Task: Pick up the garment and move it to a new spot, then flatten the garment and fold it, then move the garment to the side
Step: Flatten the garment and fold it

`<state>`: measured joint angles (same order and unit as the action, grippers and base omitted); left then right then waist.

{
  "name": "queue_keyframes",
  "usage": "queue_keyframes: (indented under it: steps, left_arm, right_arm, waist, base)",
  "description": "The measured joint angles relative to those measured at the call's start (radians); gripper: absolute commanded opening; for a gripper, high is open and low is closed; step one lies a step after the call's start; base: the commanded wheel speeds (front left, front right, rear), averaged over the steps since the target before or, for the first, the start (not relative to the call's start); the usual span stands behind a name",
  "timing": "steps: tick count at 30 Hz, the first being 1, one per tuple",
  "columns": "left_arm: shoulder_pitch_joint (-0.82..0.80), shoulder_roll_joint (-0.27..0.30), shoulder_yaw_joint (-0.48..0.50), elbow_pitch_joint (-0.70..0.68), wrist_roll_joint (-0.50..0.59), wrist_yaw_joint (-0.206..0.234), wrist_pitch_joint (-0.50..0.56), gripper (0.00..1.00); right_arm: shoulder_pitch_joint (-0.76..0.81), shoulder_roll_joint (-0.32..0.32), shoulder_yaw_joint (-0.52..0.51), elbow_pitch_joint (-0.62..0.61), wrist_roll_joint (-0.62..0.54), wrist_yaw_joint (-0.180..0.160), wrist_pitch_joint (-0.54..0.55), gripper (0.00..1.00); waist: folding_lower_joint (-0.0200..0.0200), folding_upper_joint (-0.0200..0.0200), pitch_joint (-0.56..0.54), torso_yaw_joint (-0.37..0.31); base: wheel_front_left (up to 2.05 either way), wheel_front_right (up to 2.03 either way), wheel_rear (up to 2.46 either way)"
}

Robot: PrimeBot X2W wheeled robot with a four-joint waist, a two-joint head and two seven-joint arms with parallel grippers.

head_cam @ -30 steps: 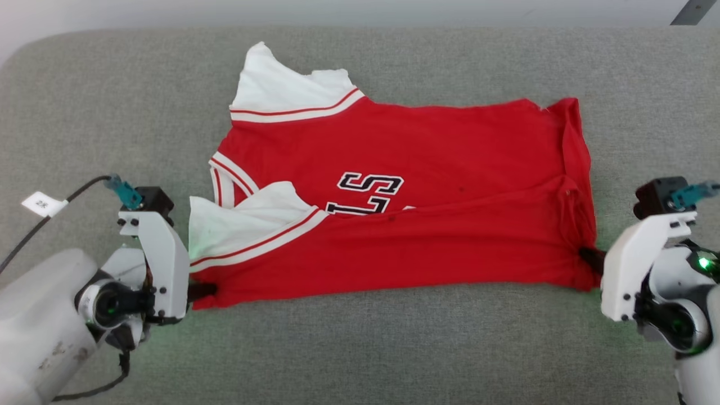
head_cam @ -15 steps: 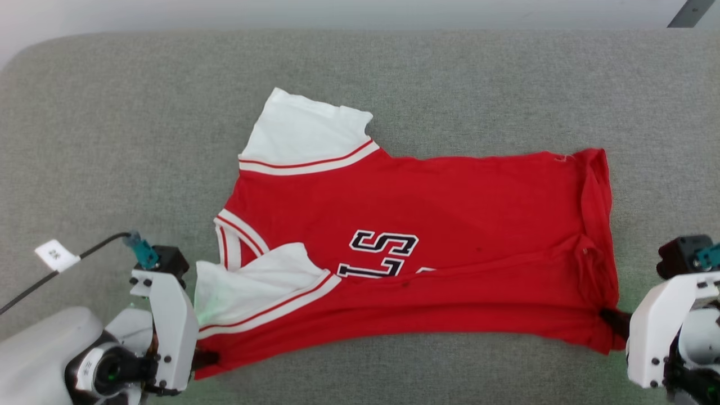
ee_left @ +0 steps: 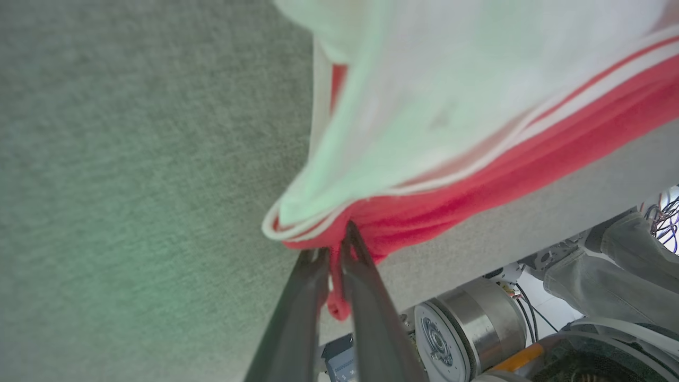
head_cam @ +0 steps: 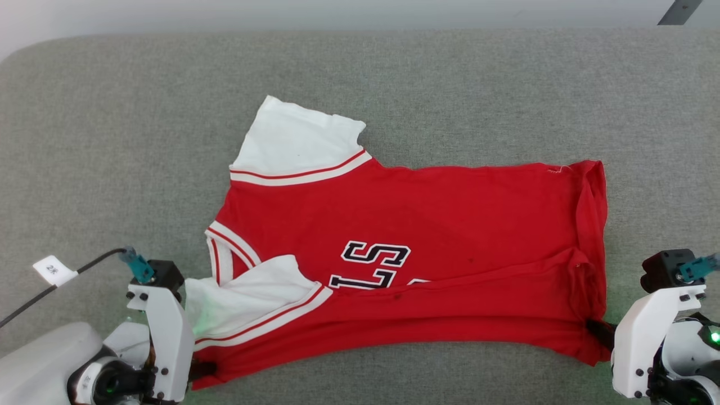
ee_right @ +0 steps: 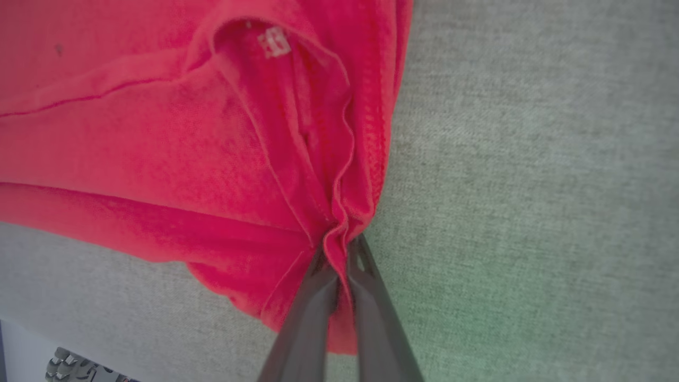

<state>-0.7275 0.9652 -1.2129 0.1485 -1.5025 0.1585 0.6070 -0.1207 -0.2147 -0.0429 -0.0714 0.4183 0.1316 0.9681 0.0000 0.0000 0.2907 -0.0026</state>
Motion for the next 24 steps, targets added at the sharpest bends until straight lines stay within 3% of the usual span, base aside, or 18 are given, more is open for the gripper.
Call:
queue_keyframes:
  steps: [1,2,3,4,10,17,24]
  left_arm:
    - [0.000,-0.003,-0.001,0.007,0.007,-0.004,-0.005,0.51]
    - [0.001,-0.008,-0.001,0.015,0.011,-0.007,-0.012,0.69]
    - [0.001,-0.012,-0.002,0.022,0.013,-0.010,-0.014,0.83]
    - [0.001,-0.015,-0.002,0.027,0.015,-0.013,-0.015,1.00]
    - [-0.005,-0.019,-0.003,0.023,0.026,-0.008,-0.015,1.00]
    - [-0.055,0.052,0.013,-0.043,0.050,0.037,0.031,1.00]
    - [-0.170,0.063,0.075,-0.075,0.072,0.058,0.034,1.00]
  right_arm:
    - [-0.003,-0.002,0.003,0.008,0.000,0.000,-0.014,0.35]
    - [-0.006,-0.005,0.011,0.016,-0.004,0.000,-0.023,0.46]
    - [-0.011,-0.008,0.016,0.024,-0.006,0.000,-0.027,0.91]
    - [-0.012,-0.012,0.020,0.029,-0.006,0.000,-0.032,1.00]
    - [-0.022,-0.023,0.031,0.035,0.001,0.000,-0.057,1.00]
    - [-0.023,-0.024,0.010,-0.028,0.013,0.000,-0.100,1.00]
    - [-0.051,-0.004,0.002,-0.112,-0.001,0.000,-0.282,1.00]
  waist:
    - [0.0000,0.0000,-0.002,-0.001]
    - [0.0000,0.0000,-0.004,-0.001]
    - [0.0000,0.0000,-0.006,-0.002]
    - [0.0000,0.0000,-0.009,-0.002]
    - [0.0000,0.0000,-0.035,-0.003]
    - [0.0000,0.0000,-0.064,-0.012]
    - [0.0000,0.0000,-0.064,-0.041]
  base:
    - [0.00,0.00,0.00]
    - [0.00,0.00,0.00]
    - [0.00,0.00,0.00]
    - [0.00,0.00,0.00]
    - [0.00,0.00,0.00]
    - [0.00,0.00,0.00]
    - [0.00,0.00,0.00]
